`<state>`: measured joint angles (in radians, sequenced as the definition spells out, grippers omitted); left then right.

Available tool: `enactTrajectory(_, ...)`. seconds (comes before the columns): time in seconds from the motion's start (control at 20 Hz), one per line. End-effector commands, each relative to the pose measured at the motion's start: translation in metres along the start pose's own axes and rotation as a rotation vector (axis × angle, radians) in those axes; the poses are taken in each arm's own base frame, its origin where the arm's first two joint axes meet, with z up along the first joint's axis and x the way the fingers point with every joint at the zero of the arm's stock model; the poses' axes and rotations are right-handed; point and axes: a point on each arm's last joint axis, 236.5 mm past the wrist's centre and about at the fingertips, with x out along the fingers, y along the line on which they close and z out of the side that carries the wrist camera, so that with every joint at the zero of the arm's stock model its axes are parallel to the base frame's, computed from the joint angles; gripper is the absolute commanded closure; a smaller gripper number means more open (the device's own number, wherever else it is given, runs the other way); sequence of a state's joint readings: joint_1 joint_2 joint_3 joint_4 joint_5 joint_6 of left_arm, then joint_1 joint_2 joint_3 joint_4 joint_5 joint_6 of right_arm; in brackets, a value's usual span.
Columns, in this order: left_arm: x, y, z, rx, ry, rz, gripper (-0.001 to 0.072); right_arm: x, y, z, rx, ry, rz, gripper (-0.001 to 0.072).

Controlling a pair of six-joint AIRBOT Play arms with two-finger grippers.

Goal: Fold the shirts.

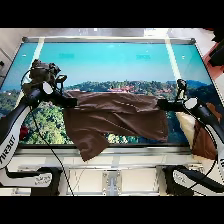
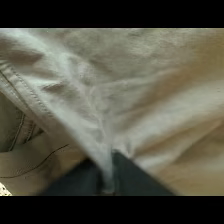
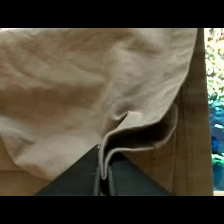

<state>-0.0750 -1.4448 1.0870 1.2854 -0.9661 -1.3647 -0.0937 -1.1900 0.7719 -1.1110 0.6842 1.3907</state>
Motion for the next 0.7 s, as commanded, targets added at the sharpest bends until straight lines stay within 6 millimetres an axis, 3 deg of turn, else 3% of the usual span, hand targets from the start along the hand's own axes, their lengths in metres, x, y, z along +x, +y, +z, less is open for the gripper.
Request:
enactTrajectory(0.0,-0.002,0.01,0.003,0.024,-0.009,0.042,0.0071,0.0,0.003,-0.022,0.012,0.081,0.019,0.0448)
enactTrajectory(0.05,-0.009,0.018,0.007,0.007,-0.007,0.078,0.0062,-0.005,0.004,-0.028,-0.011,0.117,0.015,0.0362)
enactTrajectory(0.15,-0.042,0.031,0.021,-0.032,-0.047,0.13,0.0062,-0.028,-0.006,-0.033,-0.079,0.186,-0.054,0.0363)
enactTrajectory(0.3,-0.129,0.053,0.048,-0.086,-0.257,0.173,0.0062,-0.099,-0.059,-0.017,-0.186,0.185,-0.356,0.0362)
enactTrajectory(0.4,-0.172,0.068,0.025,-0.142,-0.299,0.202,0.0062,-0.146,-0.084,-0.004,-0.203,0.106,-0.517,0.0362)
enactTrajectory(0.5,-0.174,0.07,-0.019,-0.225,-0.252,0.176,0.0062,-0.165,-0.078,0.003,-0.188,0.027,-0.517,0.0362)
enactTrajectory(0.65,-0.125,0.02,-0.083,-0.368,-0.131,-0.062,0.0062,-0.159,-0.055,0.01,-0.161,-0.03,-0.418,0.0361)
